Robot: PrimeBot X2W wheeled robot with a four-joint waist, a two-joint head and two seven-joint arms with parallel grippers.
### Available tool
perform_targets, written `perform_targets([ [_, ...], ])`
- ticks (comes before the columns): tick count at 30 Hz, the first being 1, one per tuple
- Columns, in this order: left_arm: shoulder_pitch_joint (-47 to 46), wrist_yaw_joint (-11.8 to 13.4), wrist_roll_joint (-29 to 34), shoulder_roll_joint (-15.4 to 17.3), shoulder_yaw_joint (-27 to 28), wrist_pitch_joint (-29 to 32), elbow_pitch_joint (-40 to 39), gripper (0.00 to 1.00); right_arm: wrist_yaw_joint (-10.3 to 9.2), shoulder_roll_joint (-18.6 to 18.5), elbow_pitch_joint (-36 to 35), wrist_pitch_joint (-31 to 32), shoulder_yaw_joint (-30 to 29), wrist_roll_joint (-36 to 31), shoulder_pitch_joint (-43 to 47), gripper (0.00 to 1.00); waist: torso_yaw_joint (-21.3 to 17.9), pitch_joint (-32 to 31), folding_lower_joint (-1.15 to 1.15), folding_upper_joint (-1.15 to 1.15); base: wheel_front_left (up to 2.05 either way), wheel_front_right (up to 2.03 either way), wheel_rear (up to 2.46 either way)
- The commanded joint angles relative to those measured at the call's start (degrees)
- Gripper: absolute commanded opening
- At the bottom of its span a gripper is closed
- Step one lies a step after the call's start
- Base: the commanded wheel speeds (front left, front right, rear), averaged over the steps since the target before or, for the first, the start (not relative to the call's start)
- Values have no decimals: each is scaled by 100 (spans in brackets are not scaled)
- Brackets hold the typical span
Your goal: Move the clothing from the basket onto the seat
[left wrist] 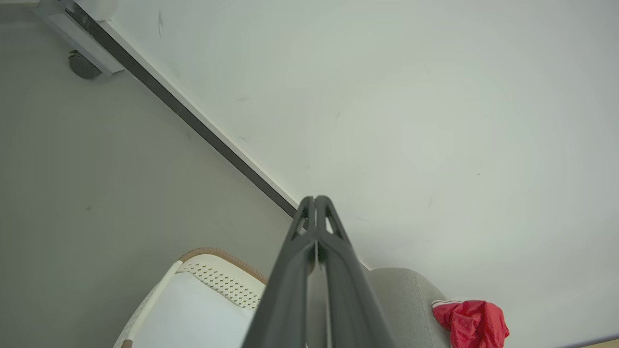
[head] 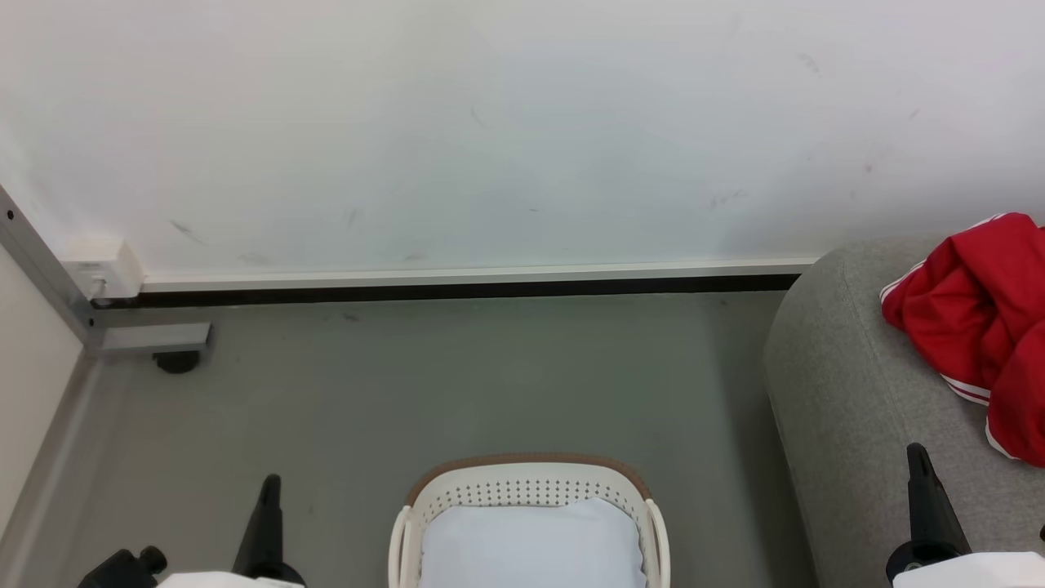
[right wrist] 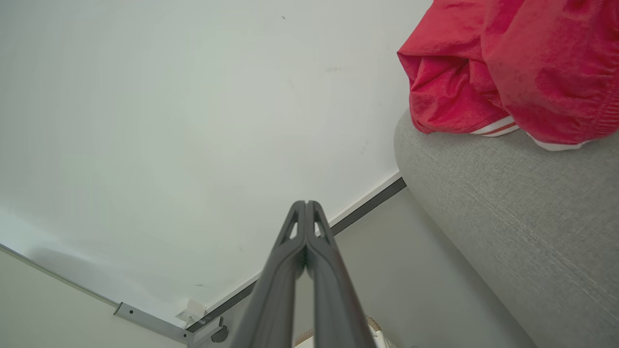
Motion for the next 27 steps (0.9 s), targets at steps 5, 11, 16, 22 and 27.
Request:
perform_targets([
  [5,-153,-13,-460,44,58,125,-83,0,-4,-12,-31,117,-83,454,-174,0,16,0,0,0,0,0,0],
  [11,-180,-15,-849,47,89,235,-89,0,-4,-4,-22,224,-131,835,-185,0,35,1,0,0,0,0,0],
  [16,-195,-16,-1109,49,110,300,-92,0,-5,2,-16,293,-164,1073,-194,0,47,2,0,0,0,0,0],
  [22,-224,-17,-1466,53,137,401,-95,0,-5,11,-7,388,-211,1416,-206,0,66,2,0,0,0,0,0],
  [27,-243,-19,-1743,56,159,481,-97,0,-6,18,1,466,-246,1686,-218,0,82,3,0,0,0,0,0],
])
